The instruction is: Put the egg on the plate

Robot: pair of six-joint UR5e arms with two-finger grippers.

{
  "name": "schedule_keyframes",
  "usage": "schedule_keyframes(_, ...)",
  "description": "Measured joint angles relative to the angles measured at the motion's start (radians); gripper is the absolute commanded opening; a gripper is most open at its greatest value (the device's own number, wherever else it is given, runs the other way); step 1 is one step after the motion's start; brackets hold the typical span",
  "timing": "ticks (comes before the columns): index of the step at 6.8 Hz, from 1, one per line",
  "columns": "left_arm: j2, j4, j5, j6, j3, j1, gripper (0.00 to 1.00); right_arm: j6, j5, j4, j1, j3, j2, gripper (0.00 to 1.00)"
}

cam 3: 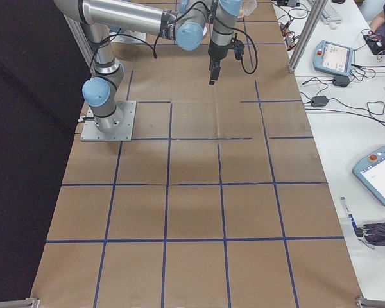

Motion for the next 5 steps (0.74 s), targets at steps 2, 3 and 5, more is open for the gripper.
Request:
schedule_keyframes(2, 0.013, 0.014, 0.001, 0.002, -0.011, 0.000, 1.00, 0.000, 0.000, 0.000, 0.000, 0.000, 0.000, 1.00)
schedule_keyframes(3, 0.015, 0.017, 0.001, 0.003, -0.010, 0.000, 1.00, 0.000, 0.000, 0.000, 0.000, 0.000, 0.000, 1.00)
schedule_keyframes(5, 0.016, 0.018, 0.001, 0.005, -0.011, 0.002, 1.00, 0.000, 0.000, 0.000, 0.000, 0.000, 0.000, 1.00)
